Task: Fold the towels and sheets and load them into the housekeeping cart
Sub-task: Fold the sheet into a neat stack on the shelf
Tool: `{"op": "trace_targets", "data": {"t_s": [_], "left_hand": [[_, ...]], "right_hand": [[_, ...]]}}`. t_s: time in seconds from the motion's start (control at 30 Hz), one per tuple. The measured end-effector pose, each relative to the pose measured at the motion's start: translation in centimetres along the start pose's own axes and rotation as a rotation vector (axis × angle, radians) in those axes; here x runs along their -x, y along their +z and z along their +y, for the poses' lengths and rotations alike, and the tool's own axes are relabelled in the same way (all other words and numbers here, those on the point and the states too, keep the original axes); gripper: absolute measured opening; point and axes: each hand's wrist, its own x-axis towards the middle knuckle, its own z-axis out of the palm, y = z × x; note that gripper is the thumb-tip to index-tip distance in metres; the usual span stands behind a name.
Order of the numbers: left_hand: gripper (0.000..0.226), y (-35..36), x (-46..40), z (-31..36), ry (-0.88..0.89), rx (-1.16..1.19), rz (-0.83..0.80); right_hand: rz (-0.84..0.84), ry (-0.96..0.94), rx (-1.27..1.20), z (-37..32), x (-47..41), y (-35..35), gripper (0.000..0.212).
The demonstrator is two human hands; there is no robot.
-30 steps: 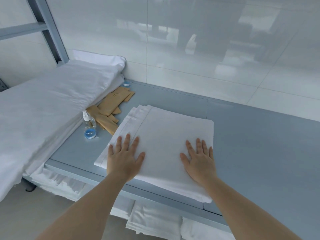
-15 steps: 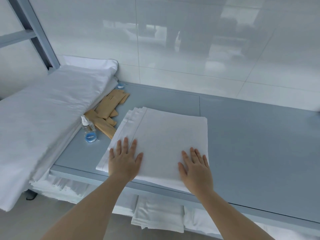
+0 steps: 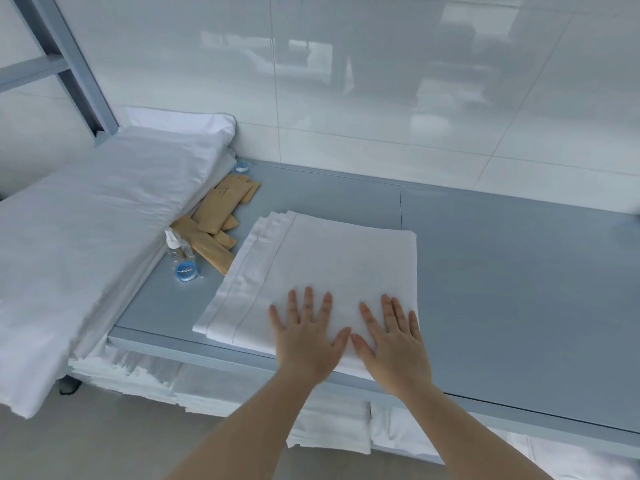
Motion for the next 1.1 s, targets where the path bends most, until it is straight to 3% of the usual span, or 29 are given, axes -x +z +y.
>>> {"op": "trace_targets", "data": {"t_s": [0.23,0.37,0.5,0.63,0.77,1.1], "left_hand": [[0.076,-0.6,0.9,-5.6,-0.138,0.016,0.029],[0.068,-1.9,1.9,-7.3,-0.185,0.063,-0.040],[0.072,-3.4,3.7,-6.4,-0.200,0.101,-0.118],[0.074,-4.2,6.6,-3.9,-0.184,0.262,-0.135],[0.070,-5.7,9.6,0.1,-0.099,0.275,-0.140],[0.066,-9.0,13.8,12.8,0.103,0.287,0.069]], "right_hand": [[-0.016,0.063,-0.034,-0.4,0.4,-0.9,0.059],[-0.094,0.162,-0.111,-0.9,1.8,-2.0,0.058],[-0.167,0.103,-0.173,0.1,4.9,-2.9,0.059],[-0.206,0.106,-0.261,1.7,8.2,-4.6,0.057],[-0.112,0.172,-0.330,3.7,11.3,-7.0,0.055],[0.051,0.252,-0.369,11.4,16.9,-11.2,0.053]]}}
